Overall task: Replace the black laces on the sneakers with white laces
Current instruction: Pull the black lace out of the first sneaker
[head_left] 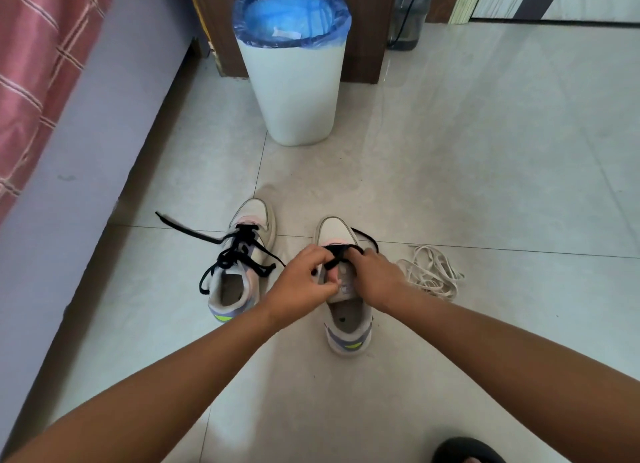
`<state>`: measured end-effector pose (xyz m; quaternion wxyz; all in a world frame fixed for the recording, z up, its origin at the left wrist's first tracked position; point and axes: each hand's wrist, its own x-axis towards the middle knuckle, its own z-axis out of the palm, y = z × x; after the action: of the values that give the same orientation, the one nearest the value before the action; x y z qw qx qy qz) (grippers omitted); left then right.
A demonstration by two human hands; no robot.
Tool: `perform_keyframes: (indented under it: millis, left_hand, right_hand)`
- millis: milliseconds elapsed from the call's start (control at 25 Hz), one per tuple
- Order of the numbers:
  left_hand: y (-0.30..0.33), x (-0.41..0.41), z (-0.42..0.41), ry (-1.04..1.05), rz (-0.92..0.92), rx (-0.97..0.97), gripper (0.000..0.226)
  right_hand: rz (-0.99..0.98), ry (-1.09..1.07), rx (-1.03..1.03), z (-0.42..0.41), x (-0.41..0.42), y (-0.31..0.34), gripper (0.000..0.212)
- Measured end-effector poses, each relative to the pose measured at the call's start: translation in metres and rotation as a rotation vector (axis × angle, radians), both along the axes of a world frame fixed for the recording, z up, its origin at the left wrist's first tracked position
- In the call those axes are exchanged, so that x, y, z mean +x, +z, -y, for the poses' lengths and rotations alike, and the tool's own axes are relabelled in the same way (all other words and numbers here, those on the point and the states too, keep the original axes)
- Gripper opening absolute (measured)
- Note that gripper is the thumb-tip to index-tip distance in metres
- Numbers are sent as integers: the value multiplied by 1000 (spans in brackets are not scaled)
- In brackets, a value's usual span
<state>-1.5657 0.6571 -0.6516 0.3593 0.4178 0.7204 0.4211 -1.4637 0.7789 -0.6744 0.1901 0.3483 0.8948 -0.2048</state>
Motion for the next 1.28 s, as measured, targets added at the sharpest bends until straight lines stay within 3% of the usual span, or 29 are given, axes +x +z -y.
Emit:
perform_keyframes:
  millis: [160,240,280,360,440,640,800,880,960,1040,1120,1280]
  left_hand:
    - [45,-1,48,-154,263,-60,14]
    - [42,-7,76,-315,374,-303,13]
    - [35,-9,89,-399,332,-470,11]
    - [15,-15,107,-472,75,-714,9]
    - [4,-21,109,-451,-22,-790,8]
    - [14,-21,93,-341,259,-744,37]
    - [42,-41,100,47,662,-342,55]
    - [64,-59,100,193,710,-105,56]
    - [87,-71,96,282,727,68,46]
    - [105,-75,88,372,718,123,28]
    - [109,-74,80,425,653,26,23]
    - [91,-61,77,248,357,-477,21]
  right_hand:
    - [-2,-36,17,4,-4,-2,40]
    - [-22,-83,-24,1,-9,-1,37]
    - [-17,-110,-36,0,-13,1,35]
    - [-5,-125,-9,-2,-19,3,29]
    - [-59,-96,73,1,-23,3,26]
    - [-67,114,192,6,-22,-3,30]
    - [-27,59,126,0,-26,-8,27]
    - [-64,-125,-30,-2,-26,-9,20]
    - [-194,-514,-344,-7,-27,-3,22]
    - [-359,-860,-685,-17,-26,8,24]
    - [-540,-949,-850,-30,-25,24,28]
    - [-937,-906,-1076,-49,-3,70,35]
